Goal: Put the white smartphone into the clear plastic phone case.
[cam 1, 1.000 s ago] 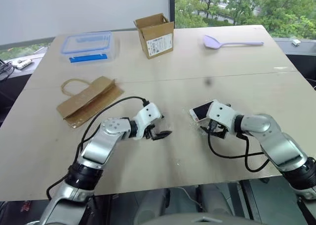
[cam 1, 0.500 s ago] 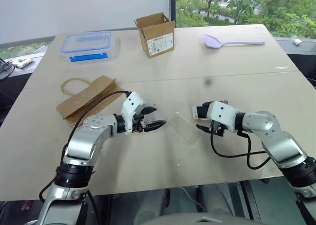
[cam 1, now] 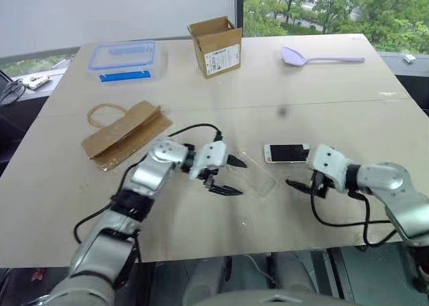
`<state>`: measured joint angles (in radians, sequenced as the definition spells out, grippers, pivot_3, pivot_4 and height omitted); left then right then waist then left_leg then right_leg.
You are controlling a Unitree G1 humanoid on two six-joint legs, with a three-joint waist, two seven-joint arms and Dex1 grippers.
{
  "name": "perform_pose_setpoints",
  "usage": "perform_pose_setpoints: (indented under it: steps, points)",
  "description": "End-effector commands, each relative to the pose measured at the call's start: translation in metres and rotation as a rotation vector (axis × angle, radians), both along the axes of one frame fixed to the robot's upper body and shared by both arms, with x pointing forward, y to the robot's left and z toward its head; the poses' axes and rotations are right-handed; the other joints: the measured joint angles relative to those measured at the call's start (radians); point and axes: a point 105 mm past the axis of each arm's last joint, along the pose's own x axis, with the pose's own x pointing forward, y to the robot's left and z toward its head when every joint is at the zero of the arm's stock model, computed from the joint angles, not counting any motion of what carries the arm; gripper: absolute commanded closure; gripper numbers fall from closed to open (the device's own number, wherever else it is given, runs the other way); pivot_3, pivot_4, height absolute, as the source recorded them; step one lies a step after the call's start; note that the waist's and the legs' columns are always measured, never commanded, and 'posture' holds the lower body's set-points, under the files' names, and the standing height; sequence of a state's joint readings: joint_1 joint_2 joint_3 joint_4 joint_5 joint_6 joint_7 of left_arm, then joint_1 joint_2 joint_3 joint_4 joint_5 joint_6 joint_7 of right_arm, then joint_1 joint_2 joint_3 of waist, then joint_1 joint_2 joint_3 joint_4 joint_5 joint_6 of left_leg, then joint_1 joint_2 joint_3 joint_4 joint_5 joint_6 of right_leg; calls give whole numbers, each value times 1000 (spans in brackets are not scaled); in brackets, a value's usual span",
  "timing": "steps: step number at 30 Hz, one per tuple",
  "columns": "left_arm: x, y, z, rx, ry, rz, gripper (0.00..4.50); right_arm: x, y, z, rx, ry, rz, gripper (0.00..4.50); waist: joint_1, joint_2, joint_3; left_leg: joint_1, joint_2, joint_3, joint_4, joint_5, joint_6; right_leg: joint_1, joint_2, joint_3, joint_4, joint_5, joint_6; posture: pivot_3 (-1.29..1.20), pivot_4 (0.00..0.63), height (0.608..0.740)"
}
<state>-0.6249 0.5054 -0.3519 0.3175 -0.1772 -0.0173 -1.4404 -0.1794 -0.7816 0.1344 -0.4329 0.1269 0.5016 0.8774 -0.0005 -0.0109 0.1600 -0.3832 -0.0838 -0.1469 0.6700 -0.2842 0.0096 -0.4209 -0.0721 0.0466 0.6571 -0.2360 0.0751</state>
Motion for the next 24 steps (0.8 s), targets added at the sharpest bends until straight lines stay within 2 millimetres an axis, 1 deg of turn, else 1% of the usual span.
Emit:
perform_pose_setpoints:
  steps: [1, 3, 5, 7, 9, 10, 12, 13, 15, 19, 22, 24]
  points:
    - [9, -12, -5, 38, -45, -70, 982, -15, -3, 14, 27, -18, 28, 177, -4, 0, 0, 0, 0, 0, 0, 0, 0, 0, 0, 1, 0, 0, 0, 0, 150, 740]
    - [10, -11, -14, 117, -52, -146, 1557, -29, -6, 13, 52, 6, 43, 164, -7, -1, 0, 0, 0, 0, 0, 0, 0, 0, 0, 0, 0, 0, 0, 0, 150, 740]
    - [10, -9, -17, 167, -44, -188, 2438, -40, -9, 14, 85, 25, 58, 164, -16, -1, 1, 0, 0, 0, 0, 0, 0, 0, 0, 0, 0, 0, 0, 0, 150, 740]
    - [9, -6, -18, 192, -33, -218, 3366, -46, -12, 15, 113, 35, 50, 164, -18, -1, 1, 1, 1, 1, 0, 0, 0, 0, 1, 1, 1, 0, 0, 0, 150, 740]
    - [11, 1, -19, 226, -16, -191, 4166, -50, -14, 21, 155, 3, 36, 164, -17, -1, 1, 1, 0, 1, 0, -1, 2, 1, 1, 1, 1, 0, 0, 0, 150, 740]
    - [12, 4, -19, 231, -12, -166, 4410, -51, -14, 22, 158, -15, 35, 164, -17, -1, 1, 2, 1, 1, 0, -2, 3, 2, 1, 1, 1, 0, 0, 0, 150, 740]
    - [13, 8, -20, 223, 12, -106, 4410, -53, -15, 21, 156, -33, 32, 164, -18, -1, 1, 4, 1, 0, 1, -2, 3, 4, 1, 1, 2, 0, 1, 0, 150, 740]
    - [12, 11, -18, 206, 45, -43, 4410, -53, -15, 21, 159, -42, 27, 164, -18, -1, 1, 5, 1, 0, 1, -2, 4, 5, 1, 1, 2, 0, 1, 0, 150, 740]
    - [4, 15, -12, 175, 97, 37, 4410, -51, -14, 20, 164, -62, 10, 164, -24, -1, 1, 7, 2, 0, 1, -2, 4, 6, 2, 1, 3, 0, 1, 0, 150, 740]
    - [-7, 14, 0, 129, 144, 159, 4410, -41, -12, 20, 168, -93, -26, 164, -36, -1, 1, 7, 2, 0, 0, -2, 4, 5, 2, 1, 3, 0, 1, 0, 150, 740]
    - [-19, 14, 3, 129, 162, 196, 4410, -18, -13, 21, 153, -116, -85, 164, -36, -1, 1, 6, 2, 0, 1, -2, 4, 6, 2, 1, 3, 0, 1, 0, 150, 740]
    - [-23, 10, 1, 118, 163, 204, 4410, -4, -15, 17, 130, -78, -102, 164, -33, -1, 1, 7, 2, 0, 1, -2, 3, 6, 1, 1, 3, 0, 1, 0, 150, 740]
